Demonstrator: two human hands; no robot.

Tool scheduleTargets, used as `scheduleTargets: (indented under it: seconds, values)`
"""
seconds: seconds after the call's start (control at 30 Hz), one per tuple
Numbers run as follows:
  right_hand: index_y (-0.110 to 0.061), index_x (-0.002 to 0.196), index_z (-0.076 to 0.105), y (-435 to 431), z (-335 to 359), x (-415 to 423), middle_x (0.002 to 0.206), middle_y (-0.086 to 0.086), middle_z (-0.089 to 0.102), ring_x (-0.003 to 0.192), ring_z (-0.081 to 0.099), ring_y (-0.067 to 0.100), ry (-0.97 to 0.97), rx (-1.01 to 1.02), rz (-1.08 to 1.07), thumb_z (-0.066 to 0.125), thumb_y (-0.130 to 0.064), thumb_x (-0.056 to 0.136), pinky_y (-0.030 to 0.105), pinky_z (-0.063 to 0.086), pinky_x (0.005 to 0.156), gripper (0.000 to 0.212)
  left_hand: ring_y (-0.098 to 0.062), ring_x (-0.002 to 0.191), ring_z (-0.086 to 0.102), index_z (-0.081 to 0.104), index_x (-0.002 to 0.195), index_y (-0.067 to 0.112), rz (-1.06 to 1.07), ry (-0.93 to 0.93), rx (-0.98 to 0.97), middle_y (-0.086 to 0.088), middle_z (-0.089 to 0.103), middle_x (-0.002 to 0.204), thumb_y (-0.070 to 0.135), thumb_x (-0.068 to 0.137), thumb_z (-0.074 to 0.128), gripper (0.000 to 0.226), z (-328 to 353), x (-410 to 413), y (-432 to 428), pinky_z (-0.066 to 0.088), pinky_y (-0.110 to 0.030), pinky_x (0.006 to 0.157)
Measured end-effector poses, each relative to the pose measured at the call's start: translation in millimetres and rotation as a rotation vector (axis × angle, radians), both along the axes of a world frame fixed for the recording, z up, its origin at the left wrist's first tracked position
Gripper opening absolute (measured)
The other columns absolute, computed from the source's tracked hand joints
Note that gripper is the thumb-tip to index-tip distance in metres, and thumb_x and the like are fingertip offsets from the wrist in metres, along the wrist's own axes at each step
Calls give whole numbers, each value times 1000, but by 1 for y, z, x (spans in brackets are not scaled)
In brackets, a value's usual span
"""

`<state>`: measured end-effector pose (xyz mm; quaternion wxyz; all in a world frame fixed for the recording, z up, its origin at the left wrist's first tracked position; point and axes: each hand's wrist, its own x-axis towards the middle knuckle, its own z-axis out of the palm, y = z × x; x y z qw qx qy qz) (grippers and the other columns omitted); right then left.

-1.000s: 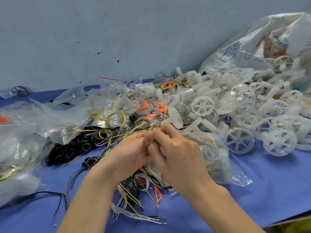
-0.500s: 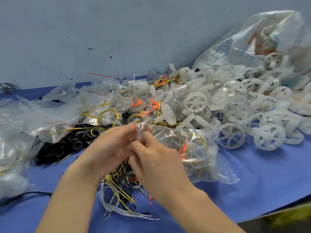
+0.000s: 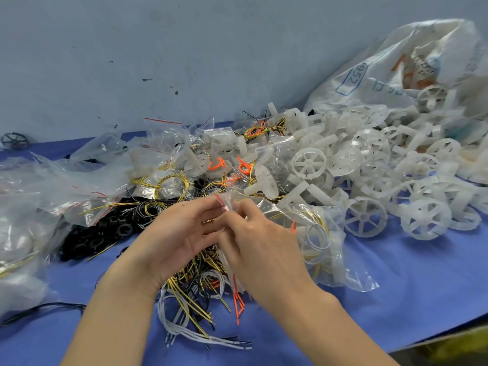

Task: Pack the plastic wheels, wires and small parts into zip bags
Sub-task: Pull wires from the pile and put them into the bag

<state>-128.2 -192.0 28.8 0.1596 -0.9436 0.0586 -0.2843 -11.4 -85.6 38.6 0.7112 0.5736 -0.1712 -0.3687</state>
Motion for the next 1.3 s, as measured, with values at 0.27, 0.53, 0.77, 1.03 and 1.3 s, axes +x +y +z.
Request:
scheduleTargets:
  seconds: [0.27, 0.53, 0.77, 1.03, 1.3]
  values:
    - [-33, 99, 60, -20, 2, 3, 94, -8, 50, 71, 60, 19, -36, 100, -62, 41, -37, 95, 36, 47, 56, 21, -30, 108, 67, 63, 121, 0, 47, 27, -36, -17, 68, 119, 22, 92, 57, 36, -1, 0, 0, 58, -35, 85]
    - [-32, 100, 63, -30, 4, 9, 101, -9, 58, 82, 61, 17, 27, 131, -40, 43, -36, 96, 38, 51, 67, 21, -30, 106, 68, 64, 117, 1, 124, -6, -72, -18, 70, 114, 20, 99, 52, 29, -2, 12, 6, 58, -29, 77]
    - [-41, 106, 65, -55, 15, 17, 100, -15, 63, 86, 54, 6, 262, 183, 113, 44, -33, 98, 34, 50, 76, 24, -22, 87, 70, 64, 97, 11, 637, -477, 314, -13, 70, 102, 20, 103, 42, 24, 4, 85, 11, 59, -28, 70]
    - [-42, 111, 63, -67, 13, 21, 78, -16, 53, 58, 44, 0, 341, 239, 173, 43, -32, 99, 30, 42, 59, 26, -34, 81, 54, 63, 84, 1, 439, -1033, 1257, -26, 65, 97, 15, 96, 44, 26, 2, 153, 14, 40, -34, 69]
    - [-40, 115, 62, -70, 14, 22, 89, -13, 58, 70, 52, 11, 383, 225, 177, 40, -32, 100, 35, 51, 72, 28, -43, 113, 54, 56, 125, 4, 393, -980, 1589, -24, 54, 130, 27, 92, 56, 40, -7, 177, 20, 48, -47, 95]
